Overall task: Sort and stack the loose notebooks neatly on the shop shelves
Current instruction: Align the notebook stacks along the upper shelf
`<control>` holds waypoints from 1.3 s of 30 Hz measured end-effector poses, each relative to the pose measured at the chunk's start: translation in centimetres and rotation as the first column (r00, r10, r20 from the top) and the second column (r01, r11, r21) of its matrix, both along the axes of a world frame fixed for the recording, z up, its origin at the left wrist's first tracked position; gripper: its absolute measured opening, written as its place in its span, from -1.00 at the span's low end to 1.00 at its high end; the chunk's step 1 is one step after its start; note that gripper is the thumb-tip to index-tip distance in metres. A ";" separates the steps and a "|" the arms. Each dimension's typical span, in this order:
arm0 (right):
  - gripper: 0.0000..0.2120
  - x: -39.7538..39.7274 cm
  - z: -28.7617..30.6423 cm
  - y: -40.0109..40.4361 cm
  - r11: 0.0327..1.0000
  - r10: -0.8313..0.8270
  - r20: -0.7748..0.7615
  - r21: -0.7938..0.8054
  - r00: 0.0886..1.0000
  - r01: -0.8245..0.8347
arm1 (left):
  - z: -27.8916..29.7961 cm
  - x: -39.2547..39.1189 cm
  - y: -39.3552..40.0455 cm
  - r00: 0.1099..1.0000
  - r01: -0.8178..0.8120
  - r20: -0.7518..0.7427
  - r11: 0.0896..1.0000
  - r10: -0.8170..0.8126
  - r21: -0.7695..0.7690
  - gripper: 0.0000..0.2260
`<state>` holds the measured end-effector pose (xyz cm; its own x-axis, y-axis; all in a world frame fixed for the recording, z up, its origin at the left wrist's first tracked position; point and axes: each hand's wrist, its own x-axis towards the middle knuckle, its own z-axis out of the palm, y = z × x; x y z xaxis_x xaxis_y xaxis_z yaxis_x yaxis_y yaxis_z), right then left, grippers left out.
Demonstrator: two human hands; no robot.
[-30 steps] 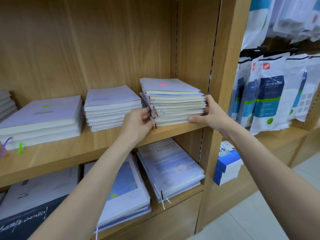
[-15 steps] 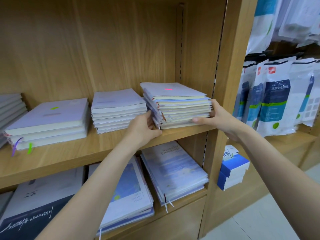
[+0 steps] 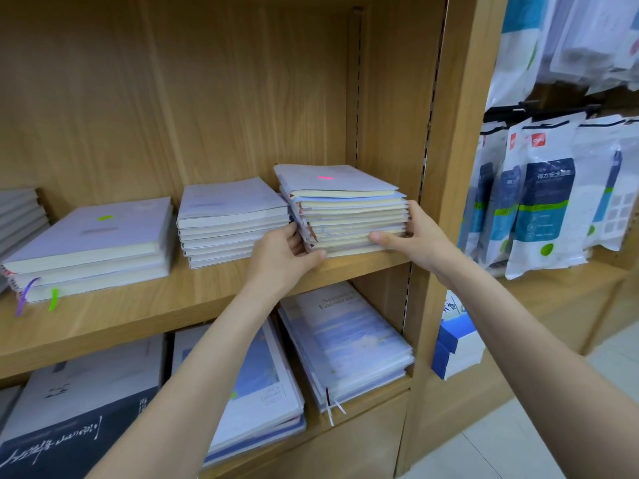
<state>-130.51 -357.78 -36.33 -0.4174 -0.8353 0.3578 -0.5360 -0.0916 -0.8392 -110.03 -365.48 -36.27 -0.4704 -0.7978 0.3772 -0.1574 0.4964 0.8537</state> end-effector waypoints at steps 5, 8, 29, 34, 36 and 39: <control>-0.43 -0.3 0.1 0.2 1.000 0.002 0.000 0.013 1.000 -0.002 | 0.4 0.0 -0.6 0.999 -0.008 0.037 0.999 0.007 0.035 -0.56; -0.41 -0.3 0.2 0.2 0.999 -0.023 0.000 0.028 1.000 0.023 | 0.6 -0.1 -0.7 0.999 -0.005 0.041 0.998 0.003 0.064 -0.58; -0.52 -1.3 1.3 1.2 0.983 0.099 0.082 0.148 0.992 -0.110 | 0.7 -0.6 -0.7 0.978 0.000 0.209 0.999 0.007 -0.037 -0.62; -0.60 -1.4 1.3 0.4 0.989 0.038 -0.003 0.144 0.999 -0.037 | 1.0 -1.3 -0.7 0.959 -0.154 0.221 0.979 0.180 -0.134 -0.74; -0.59 -1.5 1.3 0.0 0.986 -0.001 -0.081 0.164 0.997 0.014 | 0.9 -1.4 -0.7 0.958 -0.166 0.212 0.978 0.191 -0.129 -0.73; -0.55 -1.2 1.3 -0.3 0.982 -0.059 -0.138 0.171 0.989 0.082 | 0.5 -1.4 -0.8 0.958 -0.187 0.193 0.973 0.211 -0.136 -0.73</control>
